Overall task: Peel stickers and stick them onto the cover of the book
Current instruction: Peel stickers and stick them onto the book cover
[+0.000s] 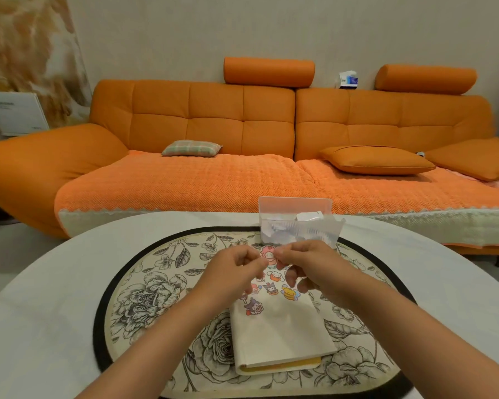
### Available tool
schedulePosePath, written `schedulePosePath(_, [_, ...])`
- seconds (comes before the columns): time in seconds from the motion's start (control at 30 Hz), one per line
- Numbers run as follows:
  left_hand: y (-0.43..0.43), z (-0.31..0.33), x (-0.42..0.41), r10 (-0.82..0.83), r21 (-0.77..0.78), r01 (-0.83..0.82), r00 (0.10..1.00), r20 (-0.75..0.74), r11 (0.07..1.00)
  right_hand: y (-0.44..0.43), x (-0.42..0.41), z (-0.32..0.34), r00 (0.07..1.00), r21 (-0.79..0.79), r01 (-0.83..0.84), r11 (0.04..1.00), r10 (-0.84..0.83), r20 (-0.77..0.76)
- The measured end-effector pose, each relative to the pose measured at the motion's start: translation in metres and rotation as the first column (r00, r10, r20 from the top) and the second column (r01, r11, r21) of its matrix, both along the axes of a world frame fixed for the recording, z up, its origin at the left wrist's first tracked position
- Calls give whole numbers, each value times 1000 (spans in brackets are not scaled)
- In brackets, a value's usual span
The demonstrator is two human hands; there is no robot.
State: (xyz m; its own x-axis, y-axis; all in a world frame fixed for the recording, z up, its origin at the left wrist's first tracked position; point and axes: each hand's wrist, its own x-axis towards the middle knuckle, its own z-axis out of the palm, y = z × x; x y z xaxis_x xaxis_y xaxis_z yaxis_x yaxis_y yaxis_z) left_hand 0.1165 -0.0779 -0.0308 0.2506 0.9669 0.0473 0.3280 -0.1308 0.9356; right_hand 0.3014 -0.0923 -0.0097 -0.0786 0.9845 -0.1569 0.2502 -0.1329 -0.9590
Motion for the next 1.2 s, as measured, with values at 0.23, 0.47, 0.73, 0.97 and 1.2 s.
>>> schedulePosePath(0.23, [0, -8, 7, 62, 57, -60, 997, -42, 997, 0, -1, -8, 988, 112, 105, 988, -116, 98])
schedulePosePath(0.47, [2, -10, 7, 87, 104, -80, 994, -62, 991, 6, -10, -16, 958, 262, 182, 948, -231, 170])
schedulePosePath(0.73, [-2, -9, 6, 70, 92, -60, 991, -110, 994, 7, -3, -15, 966, 200, 135, 971, -173, 191])
schedulePosePath(0.97, [3, -1, -3, -33, -116, 9, 978, -206, 993, 4, -2, -25, 934, 135, 93, 987, -133, 331])
schedulePosePath(1.2, [12, -36, -18, 83, 370, 204, 772, -630, 906, -4, 10, -23, 924, -151, -119, 981, 165, 345])
